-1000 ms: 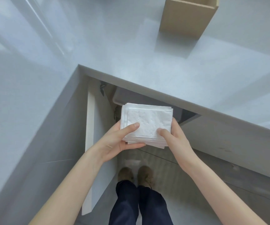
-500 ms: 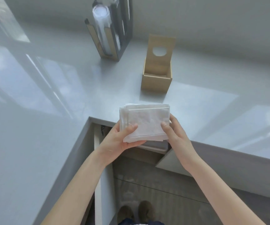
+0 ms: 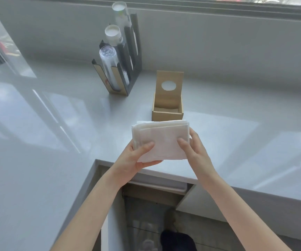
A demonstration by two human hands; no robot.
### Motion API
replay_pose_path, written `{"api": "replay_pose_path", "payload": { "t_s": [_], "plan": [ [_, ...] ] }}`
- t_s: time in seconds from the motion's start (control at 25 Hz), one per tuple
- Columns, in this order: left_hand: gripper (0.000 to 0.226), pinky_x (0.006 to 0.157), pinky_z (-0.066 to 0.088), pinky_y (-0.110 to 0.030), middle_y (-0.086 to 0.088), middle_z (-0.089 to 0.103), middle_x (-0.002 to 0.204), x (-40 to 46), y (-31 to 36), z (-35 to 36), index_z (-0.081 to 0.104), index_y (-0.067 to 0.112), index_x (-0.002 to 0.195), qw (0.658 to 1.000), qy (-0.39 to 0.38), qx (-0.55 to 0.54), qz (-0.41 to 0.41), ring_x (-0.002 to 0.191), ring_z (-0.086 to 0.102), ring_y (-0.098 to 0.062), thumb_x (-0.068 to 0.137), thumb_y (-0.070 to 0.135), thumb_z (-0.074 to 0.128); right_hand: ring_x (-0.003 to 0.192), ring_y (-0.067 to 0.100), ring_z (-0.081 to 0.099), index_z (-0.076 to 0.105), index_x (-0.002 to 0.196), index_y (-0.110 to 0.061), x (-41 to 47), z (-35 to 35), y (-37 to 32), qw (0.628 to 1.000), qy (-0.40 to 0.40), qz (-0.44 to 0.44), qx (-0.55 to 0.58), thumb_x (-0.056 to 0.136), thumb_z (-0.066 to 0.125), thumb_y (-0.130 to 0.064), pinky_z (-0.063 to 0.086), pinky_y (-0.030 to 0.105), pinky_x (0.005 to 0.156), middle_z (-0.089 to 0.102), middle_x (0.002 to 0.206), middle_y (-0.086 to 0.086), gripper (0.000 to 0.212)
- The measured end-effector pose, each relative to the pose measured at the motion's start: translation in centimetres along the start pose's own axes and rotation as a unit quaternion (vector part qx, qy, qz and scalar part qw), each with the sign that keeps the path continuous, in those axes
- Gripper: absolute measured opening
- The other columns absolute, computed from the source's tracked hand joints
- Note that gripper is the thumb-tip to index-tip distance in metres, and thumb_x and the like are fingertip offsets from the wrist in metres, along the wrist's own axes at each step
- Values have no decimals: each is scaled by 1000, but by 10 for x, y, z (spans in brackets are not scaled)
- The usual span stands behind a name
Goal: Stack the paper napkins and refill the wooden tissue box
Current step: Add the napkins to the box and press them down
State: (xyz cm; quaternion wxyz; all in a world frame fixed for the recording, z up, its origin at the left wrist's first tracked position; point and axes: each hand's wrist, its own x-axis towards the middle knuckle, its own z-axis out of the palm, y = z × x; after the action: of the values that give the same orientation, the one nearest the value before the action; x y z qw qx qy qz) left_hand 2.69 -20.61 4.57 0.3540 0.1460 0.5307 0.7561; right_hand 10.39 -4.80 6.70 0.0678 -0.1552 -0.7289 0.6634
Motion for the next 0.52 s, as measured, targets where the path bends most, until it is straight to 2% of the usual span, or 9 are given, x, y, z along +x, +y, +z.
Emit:
{"api": "replay_pose_path", "payload": {
  "t_s": [0.08, 0.12, 0.2, 0.28, 0.36, 0.44, 0.52],
  "plan": [
    [44, 79, 58, -35, -2, 64, 109, 17, 5, 2, 53, 18, 125, 1000, 5, 10, 0, 103, 64, -17, 81, 19, 57, 112, 16, 55, 43, 133, -26, 20, -13, 3, 999, -22, 30, 25, 86, 51, -48, 49, 32, 97, 58, 123, -3, 52],
    [45, 78, 58, -34, -1, 65, 108, 25, 7, 3, 53, 17, 125, 1000, 7, 14, 2, 101, 65, -16, 81, 20, 57, 115, 18, 55, 48, 129, -26, 29, -18, 4, 998, -30, 44, 28, 80, 51, -53, 45, 42, 103, 60, 122, -2, 56],
    [44, 77, 57, -32, 0, 66, 106, 45, 11, 5, 54, 17, 124, 1000, 13, 18, 4, 98, 66, -14, 80, 19, 58, 114, 20, 57, 55, 120, -21, 49, -29, 2, 997, -42, 53, 22, 77, 51, -52, 43, 47, 104, 63, 114, -2, 53],
    [46, 77, 57, -31, 0, 65, 107, 66, 14, 8, 52, 16, 126, 1000, 20, 22, 1, 99, 66, -14, 80, 19, 58, 111, 21, 59, 58, 115, -16, 70, -40, 1, 997, -47, 51, 23, 78, 51, -46, 45, 44, 102, 65, 108, -1, 48],
    [47, 78, 57, -32, -1, 65, 111, 86, 17, 9, 51, 17, 128, 999, 24, 33, -1, 102, 65, -16, 81, 19, 59, 105, 20, 60, 58, 112, -13, 92, -51, 1, 998, -45, 42, 24, 85, 56, -37, 48, 35, 92, 65, 102, -3, 35],
    [47, 80, 56, -32, 0, 65, 112, 106, 20, 11, 51, 20, 128, 998, 31, 45, -5, 103, 64, -15, 82, 21, 59, 91, 10, 61, 58, 104, -15, 111, -63, 2, 998, -41, 36, 22, 93, 55, -23, 48, 21, 79, 64, 93, -6, 14],
    [48, 81, 56, -30, 3, 65, 111, 124, 21, 12, 50, 22, 128, 997, 42, 63, -10, 101, 64, -12, 81, 25, 59, 74, -5, 60, 58, 94, -21, 129, -72, 4, 998, -45, 30, 7, 93, 53, -17, 47, 8, 64, 63, 85, -9, 6]
  ]
}}
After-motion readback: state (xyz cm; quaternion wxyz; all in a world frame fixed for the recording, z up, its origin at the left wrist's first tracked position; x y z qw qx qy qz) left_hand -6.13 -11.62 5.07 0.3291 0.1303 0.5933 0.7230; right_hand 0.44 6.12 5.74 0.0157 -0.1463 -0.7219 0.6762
